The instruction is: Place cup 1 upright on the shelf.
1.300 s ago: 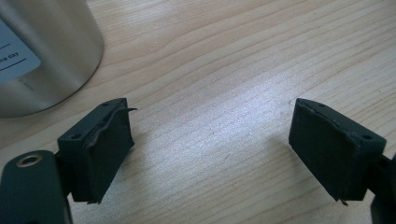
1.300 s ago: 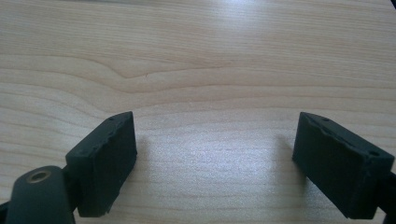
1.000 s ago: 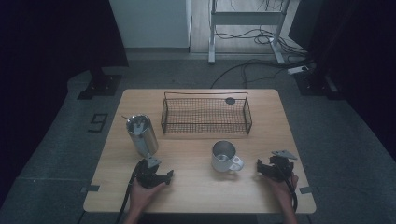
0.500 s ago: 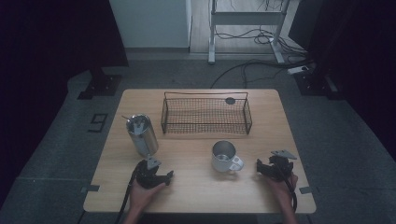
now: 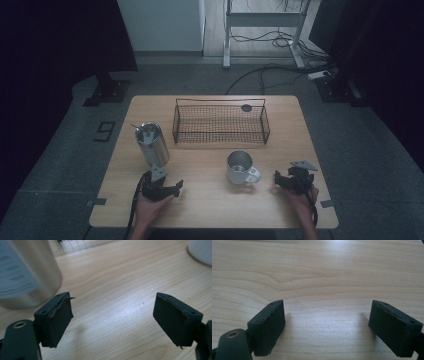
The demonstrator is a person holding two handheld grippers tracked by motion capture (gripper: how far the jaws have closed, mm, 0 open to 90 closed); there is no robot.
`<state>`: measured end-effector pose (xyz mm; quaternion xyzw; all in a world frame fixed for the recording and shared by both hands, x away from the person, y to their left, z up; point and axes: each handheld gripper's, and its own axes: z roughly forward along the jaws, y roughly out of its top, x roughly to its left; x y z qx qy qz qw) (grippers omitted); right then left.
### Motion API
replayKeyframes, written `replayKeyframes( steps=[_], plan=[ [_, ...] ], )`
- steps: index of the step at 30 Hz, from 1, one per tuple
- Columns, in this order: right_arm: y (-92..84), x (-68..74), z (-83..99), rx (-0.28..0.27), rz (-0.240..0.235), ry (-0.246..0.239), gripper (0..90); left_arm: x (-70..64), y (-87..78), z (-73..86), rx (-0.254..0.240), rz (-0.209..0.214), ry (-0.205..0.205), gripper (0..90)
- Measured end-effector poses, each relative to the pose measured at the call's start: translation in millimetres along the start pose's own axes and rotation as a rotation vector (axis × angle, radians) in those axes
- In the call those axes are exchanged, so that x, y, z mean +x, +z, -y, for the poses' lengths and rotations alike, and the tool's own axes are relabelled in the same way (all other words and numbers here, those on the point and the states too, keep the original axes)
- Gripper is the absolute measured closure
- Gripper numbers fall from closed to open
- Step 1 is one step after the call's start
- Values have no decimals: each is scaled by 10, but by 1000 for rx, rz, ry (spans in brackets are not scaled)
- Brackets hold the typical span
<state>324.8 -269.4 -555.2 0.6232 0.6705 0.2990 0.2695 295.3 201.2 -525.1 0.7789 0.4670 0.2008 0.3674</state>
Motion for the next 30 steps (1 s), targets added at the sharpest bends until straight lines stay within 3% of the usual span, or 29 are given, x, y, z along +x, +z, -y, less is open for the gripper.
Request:
replayKeyframes(
  steps=[3, 17, 30],
  plan=[
    [1, -2, -1, 0, -4, -6, 131, 53, -72, -19, -21, -33, -29, 158],
    [2, -19, 0, -1, -27, -25, 129, 162, -200, -233, -73, -62, -66, 147],
    [6, -18, -2, -3, -28, -25, 129, 335, -309, -173, -82, -74, -105, 147]
  ],
)
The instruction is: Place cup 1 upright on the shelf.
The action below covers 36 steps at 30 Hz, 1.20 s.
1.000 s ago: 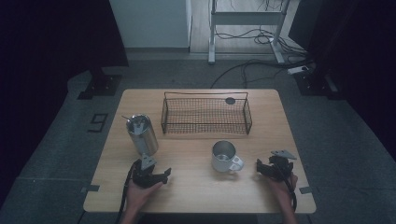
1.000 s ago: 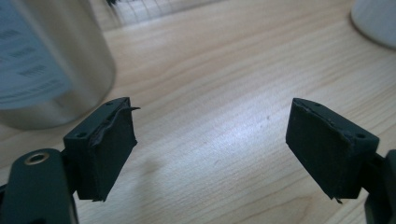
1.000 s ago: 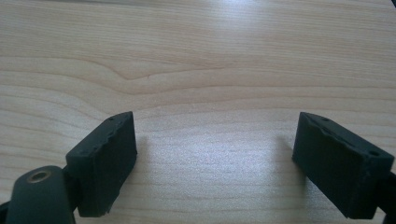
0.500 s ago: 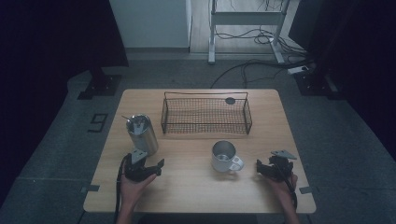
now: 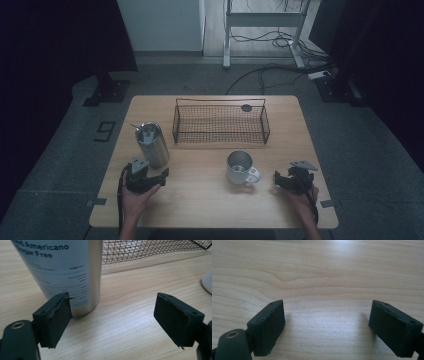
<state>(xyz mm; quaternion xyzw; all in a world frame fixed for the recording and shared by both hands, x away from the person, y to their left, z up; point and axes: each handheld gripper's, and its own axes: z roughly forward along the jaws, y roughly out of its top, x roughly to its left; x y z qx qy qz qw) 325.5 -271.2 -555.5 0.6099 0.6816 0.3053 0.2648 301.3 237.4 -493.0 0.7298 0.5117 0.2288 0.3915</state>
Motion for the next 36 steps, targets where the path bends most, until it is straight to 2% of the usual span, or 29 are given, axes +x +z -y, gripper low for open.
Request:
replayKeyframes(
  steps=[11, 23, 32, 36],
  plan=[
    [-9, 8, 4, 3, 8, 7, 131, 101, -48, -69, -18, 19, 2, 145],
    [-12, 12, 9, 2, 13, 11, 131, 362, -31, -155, -15, 6, -24, 142],
    [-10, 12, 7, 2, 14, 13, 130, 433, 15, -212, -32, 17, -16, 141],
    [-10, 12, 7, 2, 14, 12, 129, 462, 32, -241, -32, 29, -24, 130]
  ],
)
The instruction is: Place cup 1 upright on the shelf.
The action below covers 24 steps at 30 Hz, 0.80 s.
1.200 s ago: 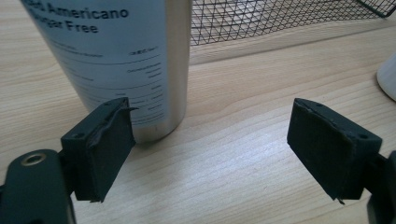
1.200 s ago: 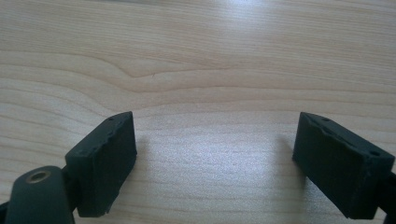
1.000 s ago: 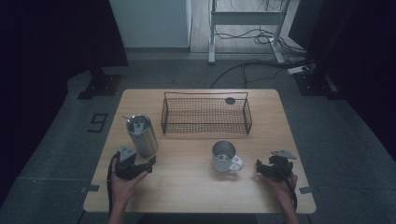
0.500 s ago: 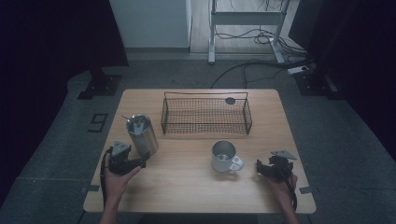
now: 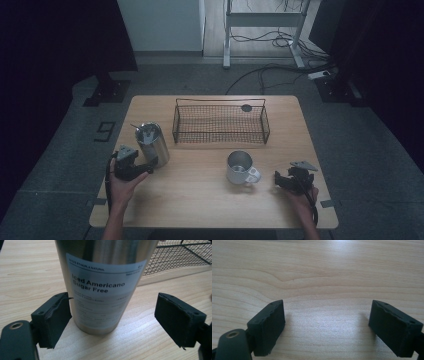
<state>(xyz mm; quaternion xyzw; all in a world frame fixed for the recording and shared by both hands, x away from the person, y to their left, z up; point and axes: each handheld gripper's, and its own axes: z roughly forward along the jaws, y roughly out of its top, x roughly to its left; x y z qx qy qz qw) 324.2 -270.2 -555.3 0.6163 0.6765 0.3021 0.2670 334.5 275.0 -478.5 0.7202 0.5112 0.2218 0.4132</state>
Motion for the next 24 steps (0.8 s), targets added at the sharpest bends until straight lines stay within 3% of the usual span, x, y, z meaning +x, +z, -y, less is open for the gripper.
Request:
replayKeyframes(
  steps=[10, 24],
  plan=[
    [1, 5, -2, 0, 5, 3, 130, 71, 38, -29, 2, 27, -4, 114],
    [2, 8, -3, 0, 7, 6, 130, 96, 113, -112, 17, 23, 14, 106]
  ],
)
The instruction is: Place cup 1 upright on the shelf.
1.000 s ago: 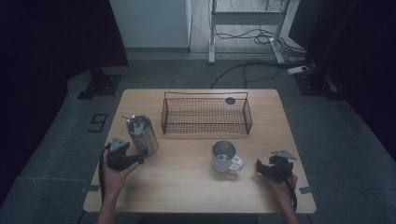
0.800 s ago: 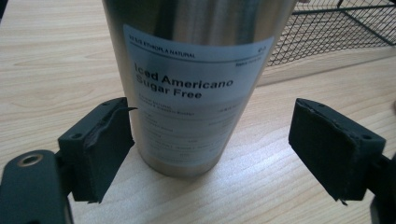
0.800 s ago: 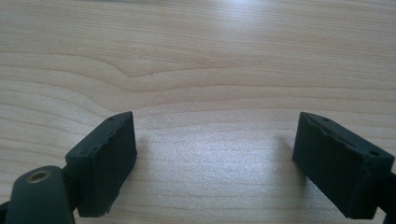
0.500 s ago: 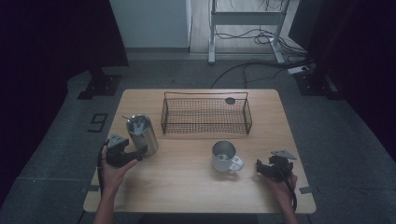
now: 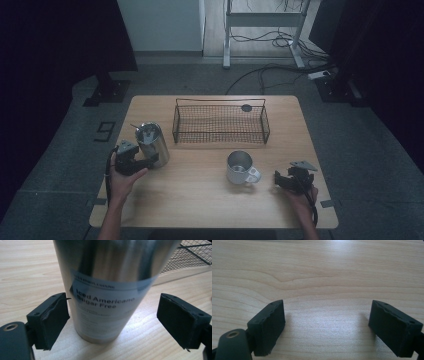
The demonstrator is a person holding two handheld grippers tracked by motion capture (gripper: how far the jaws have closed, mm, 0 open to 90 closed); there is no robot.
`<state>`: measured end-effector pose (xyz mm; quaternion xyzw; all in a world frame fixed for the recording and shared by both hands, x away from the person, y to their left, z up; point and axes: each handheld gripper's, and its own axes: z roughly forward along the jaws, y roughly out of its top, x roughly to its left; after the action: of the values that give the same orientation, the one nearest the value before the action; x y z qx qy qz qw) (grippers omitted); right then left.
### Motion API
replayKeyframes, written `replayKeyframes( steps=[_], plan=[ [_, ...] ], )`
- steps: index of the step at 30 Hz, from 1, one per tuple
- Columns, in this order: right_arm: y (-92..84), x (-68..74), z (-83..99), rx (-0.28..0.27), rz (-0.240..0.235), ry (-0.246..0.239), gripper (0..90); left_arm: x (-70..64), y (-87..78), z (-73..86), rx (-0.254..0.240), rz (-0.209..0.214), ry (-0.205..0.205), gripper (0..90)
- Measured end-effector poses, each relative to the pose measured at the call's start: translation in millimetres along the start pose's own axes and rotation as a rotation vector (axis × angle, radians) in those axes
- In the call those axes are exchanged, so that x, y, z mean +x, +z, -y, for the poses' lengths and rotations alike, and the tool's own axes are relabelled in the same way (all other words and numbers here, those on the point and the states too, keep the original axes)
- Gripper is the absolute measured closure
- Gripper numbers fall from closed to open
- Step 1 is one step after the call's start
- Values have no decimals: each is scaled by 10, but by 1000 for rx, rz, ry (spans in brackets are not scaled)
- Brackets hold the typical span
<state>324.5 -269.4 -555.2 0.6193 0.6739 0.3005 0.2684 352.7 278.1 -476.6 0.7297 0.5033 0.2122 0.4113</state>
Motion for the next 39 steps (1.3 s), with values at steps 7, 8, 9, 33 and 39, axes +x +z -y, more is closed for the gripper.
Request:
replayKeyframes(
  steps=[7, 8, 9, 33, 39],
  plan=[
    [0, 0, 0, 0, 0, 0, 130, 5, 51, -62, 8, -15, 0, 96],
    [0, 0, 0, 0, 0, 0, 130, 3, 59, -71, 8, -17, 0, 96],
    [0, 0, 0, 0, 0, 0, 130, 4, 69, -78, 9, -16, 1, 88],
    [0, -1, 0, 0, 0, -1, 130, 2, 290, -220, 26, -40, -5, 17],
    [0, -1, 0, 0, 0, 0, 130, 6, 344, -213, 31, -43, -2, 13]
  ],
)
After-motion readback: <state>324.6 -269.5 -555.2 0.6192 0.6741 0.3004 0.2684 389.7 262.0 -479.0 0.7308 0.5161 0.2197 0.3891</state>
